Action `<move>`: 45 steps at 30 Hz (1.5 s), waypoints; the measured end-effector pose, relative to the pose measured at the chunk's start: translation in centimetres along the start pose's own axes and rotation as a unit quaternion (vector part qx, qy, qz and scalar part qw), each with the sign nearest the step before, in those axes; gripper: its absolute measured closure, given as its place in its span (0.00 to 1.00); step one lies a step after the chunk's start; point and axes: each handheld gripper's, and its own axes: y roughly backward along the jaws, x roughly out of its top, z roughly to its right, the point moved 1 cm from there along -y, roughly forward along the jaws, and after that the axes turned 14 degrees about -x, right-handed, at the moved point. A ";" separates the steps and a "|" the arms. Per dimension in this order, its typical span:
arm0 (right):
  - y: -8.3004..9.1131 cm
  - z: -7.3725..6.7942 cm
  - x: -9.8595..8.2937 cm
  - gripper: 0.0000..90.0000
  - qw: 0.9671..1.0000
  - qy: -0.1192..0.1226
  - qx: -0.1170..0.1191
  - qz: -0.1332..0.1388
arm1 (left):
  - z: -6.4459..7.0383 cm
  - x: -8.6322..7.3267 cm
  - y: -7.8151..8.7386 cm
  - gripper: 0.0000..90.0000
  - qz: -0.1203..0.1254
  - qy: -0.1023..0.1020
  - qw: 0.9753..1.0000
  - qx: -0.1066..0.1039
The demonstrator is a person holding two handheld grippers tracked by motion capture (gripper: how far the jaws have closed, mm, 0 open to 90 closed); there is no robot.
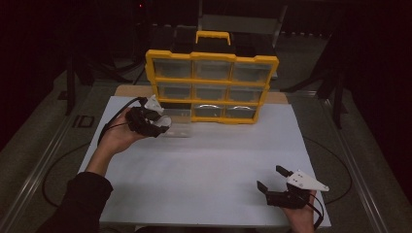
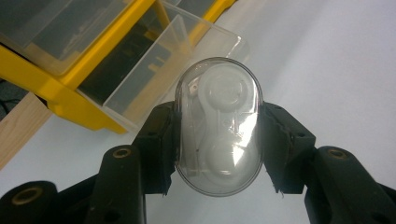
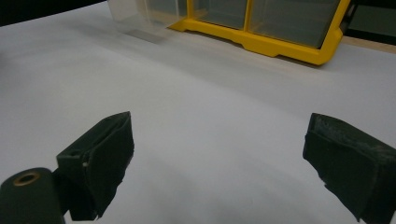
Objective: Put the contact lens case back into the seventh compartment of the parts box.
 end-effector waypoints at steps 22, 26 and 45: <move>-0.1 0.1 0.0 0.09 1.000 -0.003 0.000 0.000 | -1.8 1.7 0.2 0.55 0.013 0.017 1.000 0.023; -0.1 0.1 -0.1 0.09 1.000 -0.002 0.000 -0.001 | -2.1 1.9 0.1 0.55 0.009 0.020 0.999 0.026; -0.1 0.1 -0.1 0.09 1.000 -0.002 0.000 -0.002 | -3.4 2.4 -1.0 0.55 0.012 0.046 0.998 0.032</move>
